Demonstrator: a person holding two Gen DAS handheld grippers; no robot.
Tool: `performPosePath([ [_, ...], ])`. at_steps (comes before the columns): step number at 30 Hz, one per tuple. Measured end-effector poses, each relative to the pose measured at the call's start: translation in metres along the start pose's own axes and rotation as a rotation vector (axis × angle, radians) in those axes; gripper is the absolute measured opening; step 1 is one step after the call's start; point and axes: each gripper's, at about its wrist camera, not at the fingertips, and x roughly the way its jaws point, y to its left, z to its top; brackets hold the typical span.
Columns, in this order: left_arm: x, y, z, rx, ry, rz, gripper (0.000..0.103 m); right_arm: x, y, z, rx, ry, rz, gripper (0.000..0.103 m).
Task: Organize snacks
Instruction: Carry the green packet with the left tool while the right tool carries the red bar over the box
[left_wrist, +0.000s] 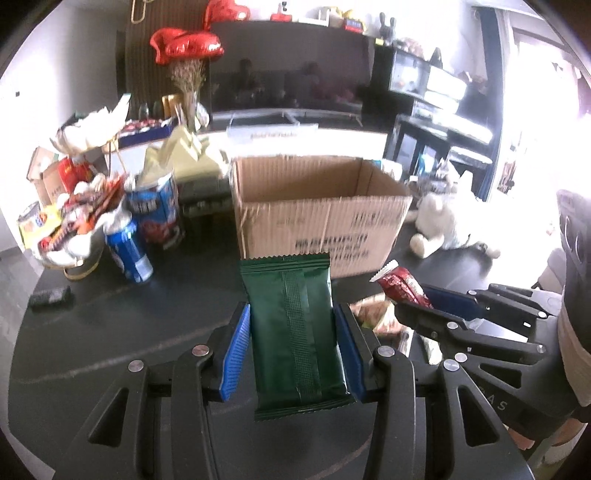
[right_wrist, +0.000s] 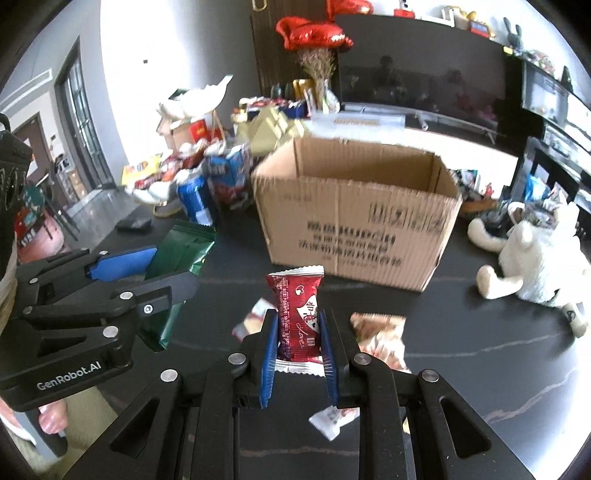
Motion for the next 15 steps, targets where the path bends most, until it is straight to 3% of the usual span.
performPosePath([
  [15, -0.016, -0.006, 0.066, 0.028, -0.088, -0.018, 0.045, -0.025, -0.019, 0.065, 0.043, -0.120, -0.018, 0.023],
])
